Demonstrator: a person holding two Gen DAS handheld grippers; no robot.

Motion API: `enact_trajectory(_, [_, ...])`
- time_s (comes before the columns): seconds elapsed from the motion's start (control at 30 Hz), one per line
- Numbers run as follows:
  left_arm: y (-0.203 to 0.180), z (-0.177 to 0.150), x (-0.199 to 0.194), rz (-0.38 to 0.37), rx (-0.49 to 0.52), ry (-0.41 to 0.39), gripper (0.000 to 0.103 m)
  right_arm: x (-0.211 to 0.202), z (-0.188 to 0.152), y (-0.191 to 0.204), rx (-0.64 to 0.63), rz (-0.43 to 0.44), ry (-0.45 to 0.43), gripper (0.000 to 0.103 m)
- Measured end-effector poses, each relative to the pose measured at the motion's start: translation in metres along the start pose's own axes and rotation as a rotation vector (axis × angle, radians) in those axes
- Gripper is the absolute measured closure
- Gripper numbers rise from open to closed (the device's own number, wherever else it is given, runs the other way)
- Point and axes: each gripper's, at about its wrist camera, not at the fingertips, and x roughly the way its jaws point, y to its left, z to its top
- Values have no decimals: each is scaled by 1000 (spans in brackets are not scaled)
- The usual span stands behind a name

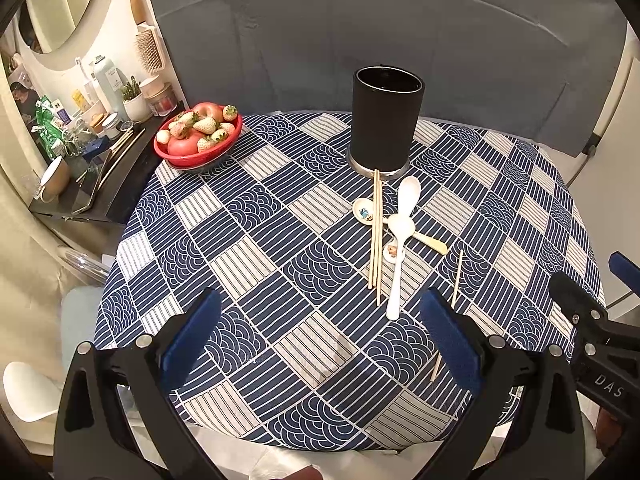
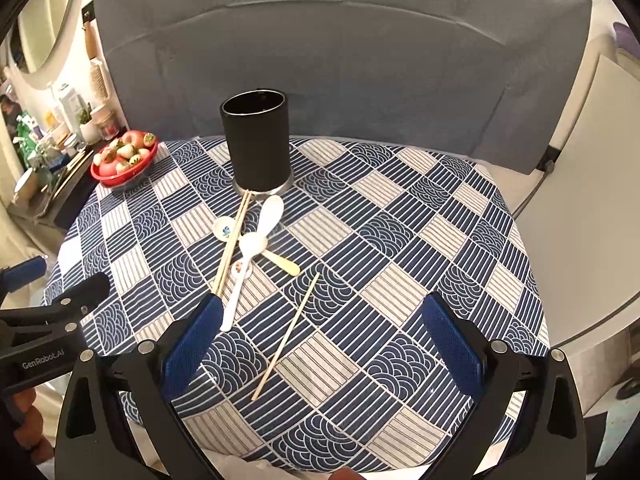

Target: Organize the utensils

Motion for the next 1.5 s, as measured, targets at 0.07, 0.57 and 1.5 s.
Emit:
enact_trajectory(0.07, [0,1,0,-5,2,1,6,0,0,0,-3,-1,-2,7])
enact_trajectory(0.57, [-6,0,4,-11,15,28,6,2,0,-3,-5,-27,1,7])
enact_trajectory(1.5, [-17,12,47,-44,49,163,6,39,5,-13,35,-26,112,7])
